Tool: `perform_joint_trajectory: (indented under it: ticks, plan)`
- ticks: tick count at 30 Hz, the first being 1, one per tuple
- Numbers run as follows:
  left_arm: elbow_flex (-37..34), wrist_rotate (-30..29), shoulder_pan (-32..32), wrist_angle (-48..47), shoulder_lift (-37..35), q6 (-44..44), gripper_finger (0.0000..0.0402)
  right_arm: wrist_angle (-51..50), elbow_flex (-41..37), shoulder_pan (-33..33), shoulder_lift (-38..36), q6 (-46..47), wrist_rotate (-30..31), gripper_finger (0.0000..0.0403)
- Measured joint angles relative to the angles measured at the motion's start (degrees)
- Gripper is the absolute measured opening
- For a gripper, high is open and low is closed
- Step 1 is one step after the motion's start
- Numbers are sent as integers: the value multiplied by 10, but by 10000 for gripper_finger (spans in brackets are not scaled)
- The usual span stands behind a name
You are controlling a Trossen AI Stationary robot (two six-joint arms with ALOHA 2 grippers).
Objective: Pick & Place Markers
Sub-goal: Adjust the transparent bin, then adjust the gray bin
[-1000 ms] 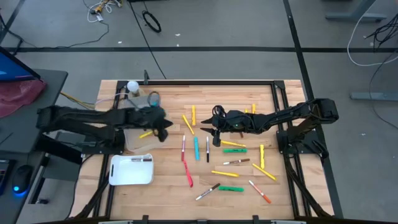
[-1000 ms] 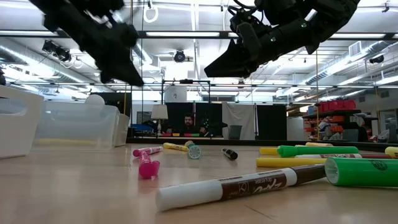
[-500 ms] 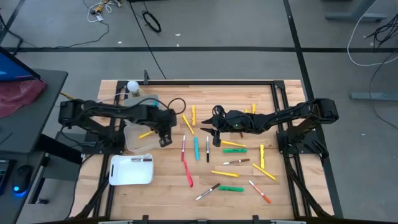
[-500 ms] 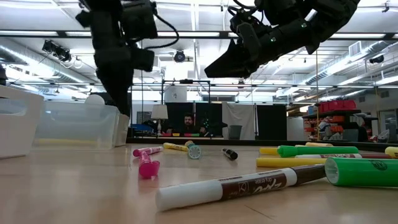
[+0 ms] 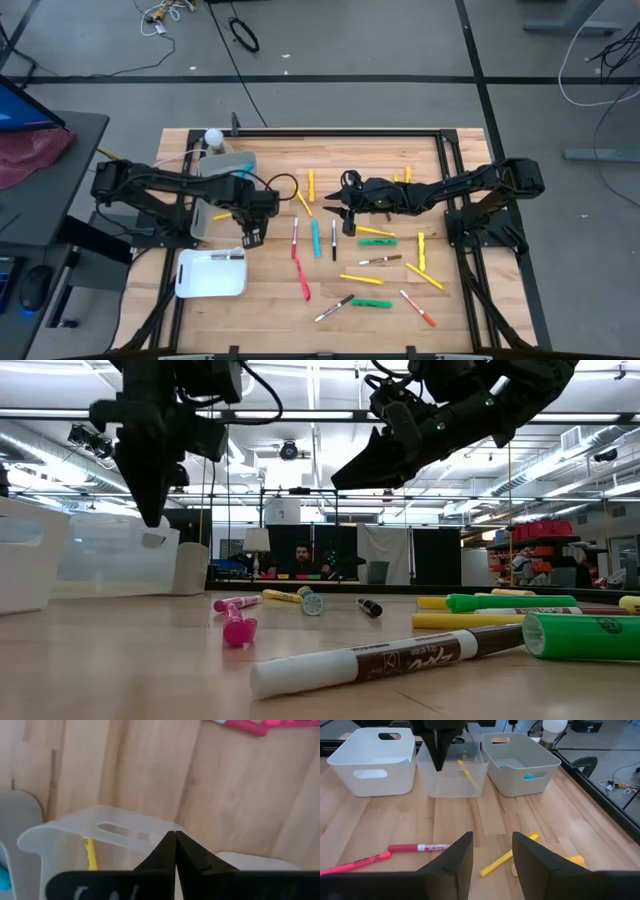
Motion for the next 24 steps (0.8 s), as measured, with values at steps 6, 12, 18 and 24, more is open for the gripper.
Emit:
perform_joint_trajectory:
  ticks: [6, 12, 18, 24]
  plan:
    - [20, 1, -10, -1, -4, -3, 8, 1, 0, 0, 0, 0, 0, 139]
    - [46, -29, -9, 22, -4, 3, 21, 1, 0, 0, 0, 1, 0, 139]
    - [49, -159, 42, 135, 7, 20, 9, 5, 0, 0, 0, 2, 0, 139]
    - [49, -161, 146, 185, 61, 85, 7, 8, 0, 0, 0, 3, 0, 139]
